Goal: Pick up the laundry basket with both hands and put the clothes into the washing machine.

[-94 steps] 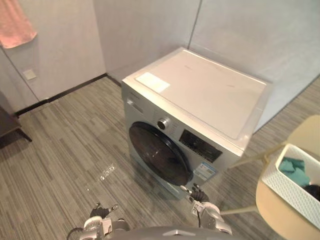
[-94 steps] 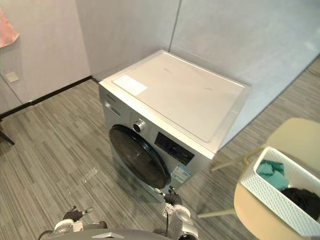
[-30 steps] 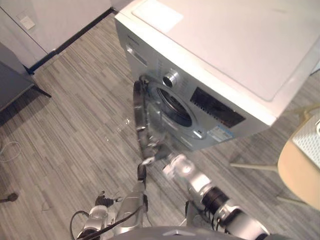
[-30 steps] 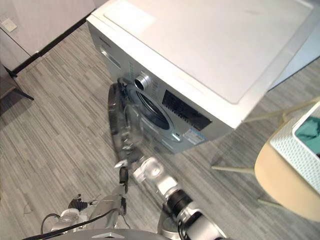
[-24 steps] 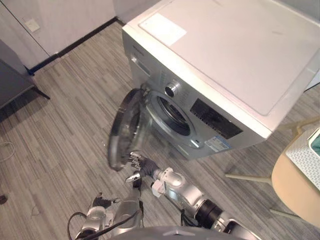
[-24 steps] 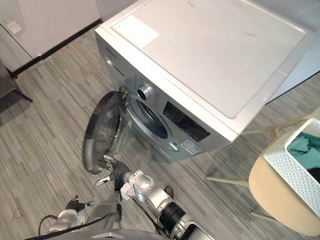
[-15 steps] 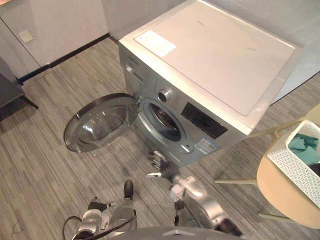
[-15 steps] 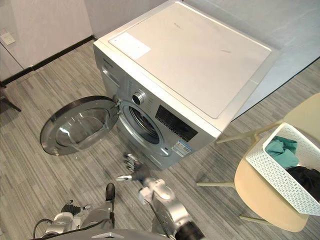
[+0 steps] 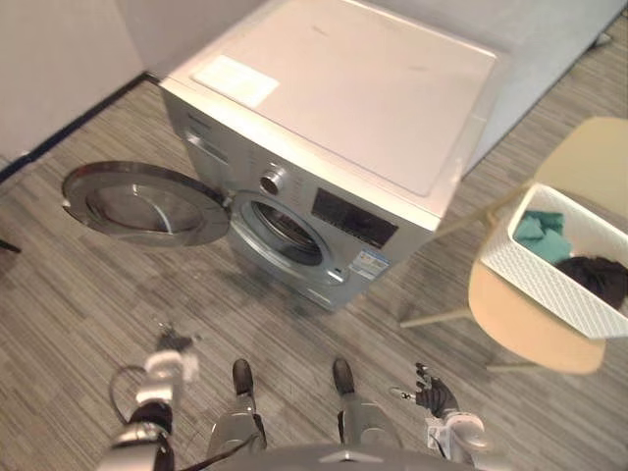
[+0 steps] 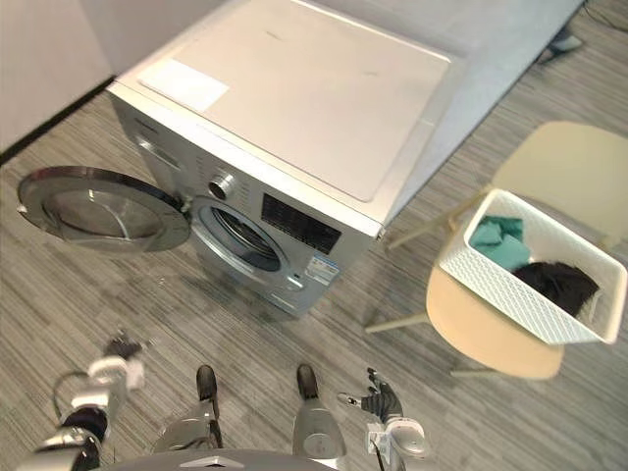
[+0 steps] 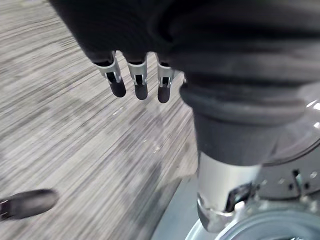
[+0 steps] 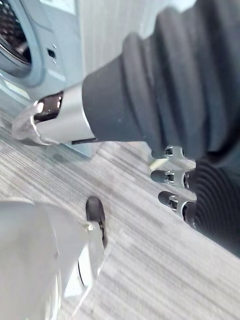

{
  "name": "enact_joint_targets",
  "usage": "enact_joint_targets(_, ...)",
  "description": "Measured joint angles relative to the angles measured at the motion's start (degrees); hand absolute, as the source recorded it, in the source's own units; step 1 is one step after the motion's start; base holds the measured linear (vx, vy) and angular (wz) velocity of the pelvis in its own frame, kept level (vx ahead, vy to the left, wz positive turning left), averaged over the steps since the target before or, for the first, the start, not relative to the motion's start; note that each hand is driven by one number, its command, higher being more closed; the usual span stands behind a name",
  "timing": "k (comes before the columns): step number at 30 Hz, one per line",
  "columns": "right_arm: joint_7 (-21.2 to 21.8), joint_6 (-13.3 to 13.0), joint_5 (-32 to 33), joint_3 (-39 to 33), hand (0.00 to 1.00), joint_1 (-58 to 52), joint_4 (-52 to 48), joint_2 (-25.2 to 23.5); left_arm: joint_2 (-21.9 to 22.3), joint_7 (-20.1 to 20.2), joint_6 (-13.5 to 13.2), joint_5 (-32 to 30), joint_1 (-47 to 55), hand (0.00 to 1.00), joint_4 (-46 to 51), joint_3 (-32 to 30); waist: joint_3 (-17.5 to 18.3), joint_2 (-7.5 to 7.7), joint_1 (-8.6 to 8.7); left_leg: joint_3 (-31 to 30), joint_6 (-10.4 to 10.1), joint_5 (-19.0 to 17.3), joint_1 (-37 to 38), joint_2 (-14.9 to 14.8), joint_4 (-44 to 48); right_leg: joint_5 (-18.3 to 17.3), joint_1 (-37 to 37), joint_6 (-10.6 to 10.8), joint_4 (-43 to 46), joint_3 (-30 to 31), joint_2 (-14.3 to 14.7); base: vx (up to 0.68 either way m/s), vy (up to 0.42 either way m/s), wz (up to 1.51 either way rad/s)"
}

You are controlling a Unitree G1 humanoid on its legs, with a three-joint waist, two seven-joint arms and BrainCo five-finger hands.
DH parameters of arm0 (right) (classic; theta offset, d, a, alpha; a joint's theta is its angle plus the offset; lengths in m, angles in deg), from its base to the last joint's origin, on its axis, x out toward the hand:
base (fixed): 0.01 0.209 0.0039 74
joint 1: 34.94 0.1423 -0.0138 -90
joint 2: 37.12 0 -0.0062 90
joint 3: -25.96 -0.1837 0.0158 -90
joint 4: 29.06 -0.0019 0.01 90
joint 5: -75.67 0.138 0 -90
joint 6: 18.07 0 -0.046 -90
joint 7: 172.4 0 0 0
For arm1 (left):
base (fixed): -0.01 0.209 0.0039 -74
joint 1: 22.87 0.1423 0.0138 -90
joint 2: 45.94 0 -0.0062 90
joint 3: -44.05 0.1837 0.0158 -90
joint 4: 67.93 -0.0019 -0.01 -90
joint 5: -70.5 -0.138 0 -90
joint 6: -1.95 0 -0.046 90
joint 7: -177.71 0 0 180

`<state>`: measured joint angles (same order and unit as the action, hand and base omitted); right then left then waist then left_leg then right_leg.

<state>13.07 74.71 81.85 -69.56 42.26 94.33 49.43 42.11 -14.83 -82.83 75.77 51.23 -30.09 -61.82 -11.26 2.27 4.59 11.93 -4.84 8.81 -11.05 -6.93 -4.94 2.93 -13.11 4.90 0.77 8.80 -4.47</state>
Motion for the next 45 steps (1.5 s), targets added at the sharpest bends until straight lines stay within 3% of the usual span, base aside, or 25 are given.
enact_joint_targets(2,-0.2,0.1,0.1,-2.3,0.0,0.3,2.3,0.0,-3.1,-1.1,-0.6,4.2,-3.3,0.0,-0.1,-2.9,-1.2,0.51,0.56,1.1,0.0,0.0,-0.6,-0.2,0.0,1.0,-1.1,0.2,-0.3,0.5,0.0,0.05,-0.055,-0.31)
enact_joint_targets(4,-0.7,0.4,0.1,-5.4,0.0,0.6,6.7,0.0,-6.1,-1.5,-1.7,12.4,-7.0,0.0,-0.3,-6.0,-2.9,0.92,0.92,2.2,-0.3,-0.2,-1.1,-0.4,0.3,2.1,-1.7,0.6,-1.4,1.5,0.1,0.08,-0.034,-0.26)
enact_joint_targets(11,-2.9,1.5,0.2,-12.0,0.0,2.7,14.8,-1.0,-8.5,-3.5,-3.2,25.0,-15.9,0.0,-2.1,-11.3,-6.8,1.56,1.57,2.2,-0.2,0.3,-3.2,-0.8,0.3,3.0,-3.9,1.5,-1.6,1.5,0.4,0.08,-0.025,-0.05)
enact_joint_targets(21,-3.1,1.2,1.4,-12.6,0.0,2.8,14.5,-4.0,-8.4,-5.1,-3.2,27.8,-17.5,0.0,-2.3,-15.6,-7.1,2.14,0.34,2.3,-0.4,0.3,-3.8,-1.5,0.3,2.8,-4.8,1.3,-0.8,1.4,1.2,0.05,-0.01,-0.01)
enact_joint_targets(27,-3.1,1.2,1.4,-10.9,0.0,2.8,14.6,-4.1,-8.7,-7.4,-3.3,32.1,-18.1,0.0,-2.6,-17.8,-8.0,3.57,0.02,2.3,-1.2,0.1,-2.8,-1.7,0.0,1.7,-4.5,0.8,0.6,1.4,1.5,-0.03,-0.008,0.0)
enact_joint_targets(35,-3.1,1.3,1.2,-10.3,0.0,2.8,15.0,-4.1,-10.1,-8.5,-3.8,32.6,-16.7,0.0,-3.6,-16.3,-8.4,3.5,-0.34,2.2,-1.1,0.2,-0.9,-1.7,0.2,1.3,-2.4,0.8,0.7,0.8,1.4,0.0,-0.011,0.03)
enact_joint_targets(38,-3.1,1.4,1.2,-10.4,0.0,2.8,15.0,-4.1,-5.7,-8.2,-4.2,28.7,-7.7,0.0,6.2,-11.3,-8.3,2.86,-0.42,1.1,-1.0,0.1,0.4,-1.5,0.3,0.7,-0.5,1.2,0.9,-0.5,1.2,0.07,-0.02,0.19)
enact_joint_targets(40,-3.0,1.5,1.1,-10.7,0.0,2.8,15.4,-4.3,-0.3,-7.4,-4.9,25.8,-0.8,0.0,13.6,-8.8,-8.1,1.89,-0.99,0.0,-1.0,-0.1,1.2,-1.2,0.3,-0.5,0.8,1.0,1.4,-1.7,0.8,0.06,-0.011,0.3)
enact_joint_targets(45,-3.9,1.4,1.3,-14.5,0.0,2.9,17.3,-6.0,11.6,-5.5,-7.4,23.6,14.7,0.0,17.1,-4.4,-4.6,-1.58,-3.42,-2.3,-0.8,-1.2,4.5,-0.4,0.2,-3.3,4.9,1.2,3.2,-4.0,0.0,0.09,-0.001,0.31)
